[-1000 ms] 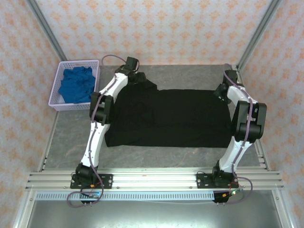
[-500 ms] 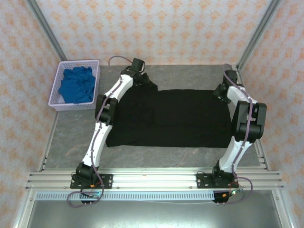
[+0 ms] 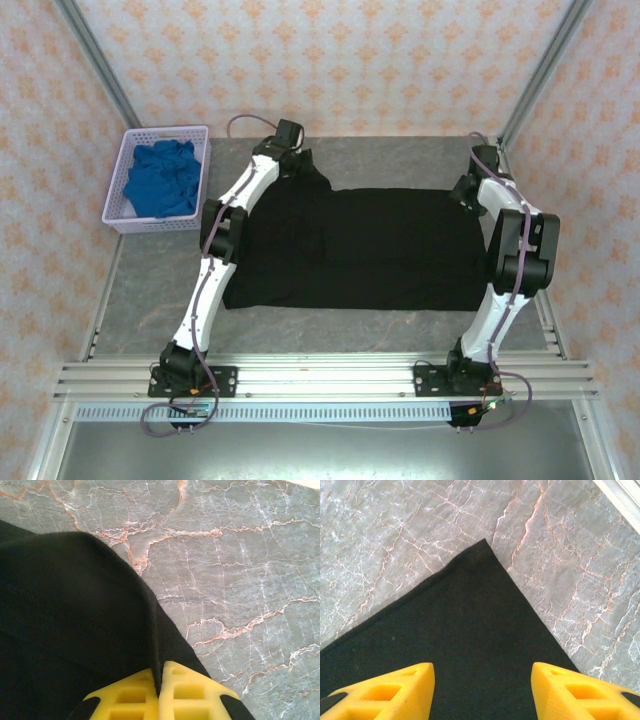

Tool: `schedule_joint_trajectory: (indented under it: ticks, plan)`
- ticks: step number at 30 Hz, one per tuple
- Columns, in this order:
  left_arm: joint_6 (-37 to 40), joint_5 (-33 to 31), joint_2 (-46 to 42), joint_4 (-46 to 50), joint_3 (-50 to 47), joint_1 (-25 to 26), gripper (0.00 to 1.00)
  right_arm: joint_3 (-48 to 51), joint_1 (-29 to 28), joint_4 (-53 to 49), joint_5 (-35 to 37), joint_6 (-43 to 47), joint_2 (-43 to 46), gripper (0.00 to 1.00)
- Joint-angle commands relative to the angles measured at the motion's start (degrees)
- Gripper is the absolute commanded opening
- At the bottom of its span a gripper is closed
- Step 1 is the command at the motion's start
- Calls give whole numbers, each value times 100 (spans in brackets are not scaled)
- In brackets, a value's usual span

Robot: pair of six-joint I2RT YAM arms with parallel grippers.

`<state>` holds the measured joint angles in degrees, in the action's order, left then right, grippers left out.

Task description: Fold the inside-out t-shirt

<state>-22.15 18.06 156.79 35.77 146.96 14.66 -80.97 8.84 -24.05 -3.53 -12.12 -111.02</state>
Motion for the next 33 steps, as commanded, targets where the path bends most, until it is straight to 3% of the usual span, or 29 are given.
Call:
schedule_joint_trajectory:
  ticks: [1, 10, 23, 28, 33]
  plan:
    - [145, 132, -502, 196, 64, -46, 0, -367, 26, -264, 319, 173, -287, 54]
    - [175, 174, -755, 102, -300, -48, 0, -1811, 24, -1049, 521, 216, -1414, 58]
    - [229, 256, -804, 150, -309, -38, 0, -3941, 45, -2309, 915, 359, -2984, 54]
    - [255, 263, -826, 180, -354, -33, 0, -4216, 45, -2450, 947, 483, -3208, 43]
    - [320, 246, -905, 267, -355, -13, 0, -4406, 46, -2536, 823, 548, -3281, 23]
